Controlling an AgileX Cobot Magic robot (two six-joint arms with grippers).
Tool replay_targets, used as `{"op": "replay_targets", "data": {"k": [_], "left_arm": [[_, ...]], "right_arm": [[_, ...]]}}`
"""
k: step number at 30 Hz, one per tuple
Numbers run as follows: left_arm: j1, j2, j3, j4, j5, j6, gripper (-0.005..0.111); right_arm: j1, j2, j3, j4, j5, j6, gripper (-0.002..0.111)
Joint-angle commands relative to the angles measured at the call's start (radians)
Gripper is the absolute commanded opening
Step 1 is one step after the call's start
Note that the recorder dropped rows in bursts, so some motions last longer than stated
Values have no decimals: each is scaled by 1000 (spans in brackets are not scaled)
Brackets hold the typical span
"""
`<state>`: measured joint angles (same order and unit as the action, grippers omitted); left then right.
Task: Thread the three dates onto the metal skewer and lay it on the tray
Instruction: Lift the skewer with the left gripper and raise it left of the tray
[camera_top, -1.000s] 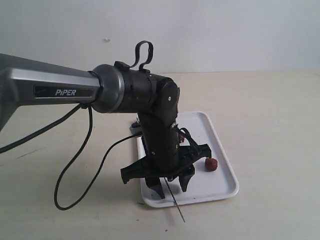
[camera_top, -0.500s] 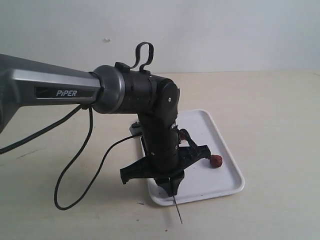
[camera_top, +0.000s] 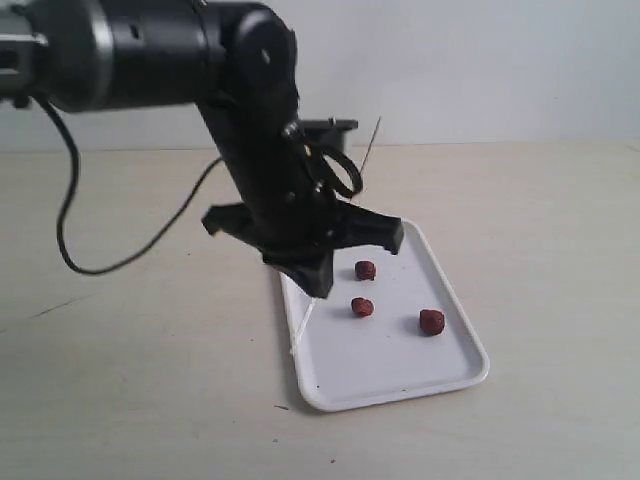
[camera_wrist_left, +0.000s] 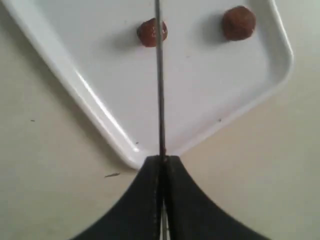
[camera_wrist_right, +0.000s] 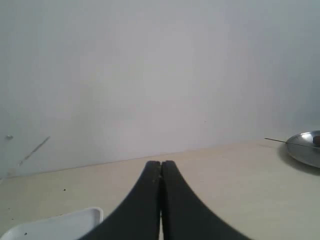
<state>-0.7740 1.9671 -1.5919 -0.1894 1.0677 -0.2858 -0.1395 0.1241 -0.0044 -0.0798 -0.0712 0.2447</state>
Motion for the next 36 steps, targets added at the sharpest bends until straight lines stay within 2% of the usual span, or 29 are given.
{"op": "replay_targets", "data": {"k": [1, 5, 10, 13, 14, 18, 21, 26, 30, 32, 33, 36], "left_arm": [[26, -158, -2, 112, 153, 324, 0], [57, -248, 21, 72, 153, 604, 0], [81, -255, 54, 56, 153, 787, 0], [153, -260, 160, -18, 153, 859, 0], [174, -274, 224, -86, 153, 949, 0], [184, -337, 396, -113, 69, 1103, 0], [184, -407, 464, -184, 30, 1217, 0], [187, -496, 487, -159, 52, 1212, 0], [187, -529, 487, -150, 35, 1145, 0], [196, -538, 487, -144, 23, 1095, 0], [216, -547, 489, -139, 35, 1082, 0], [257, -559, 504, -139, 21, 1057, 0]], "right_arm": [[-7, -7, 4, -4, -4, -10, 0], [-7, -7, 4, -4, -6, -10, 0], [-7, -7, 4, -4, -6, -10, 0], [-7, -7, 4, -4, -6, -10, 0], [-7, -7, 4, -4, -6, -10, 0], [-7, -7, 4, -4, -6, -10, 0], [-7, -7, 4, -4, -6, -10, 0], [-7, -7, 4, -4, -17, -10, 0], [-7, -7, 4, 17, -152, 0, 0], [-7, -7, 4, 80, -270, 119, 0], [-7, -7, 4, 106, -348, 255, 0], [-7, -7, 4, 108, -370, 457, 0]]}}
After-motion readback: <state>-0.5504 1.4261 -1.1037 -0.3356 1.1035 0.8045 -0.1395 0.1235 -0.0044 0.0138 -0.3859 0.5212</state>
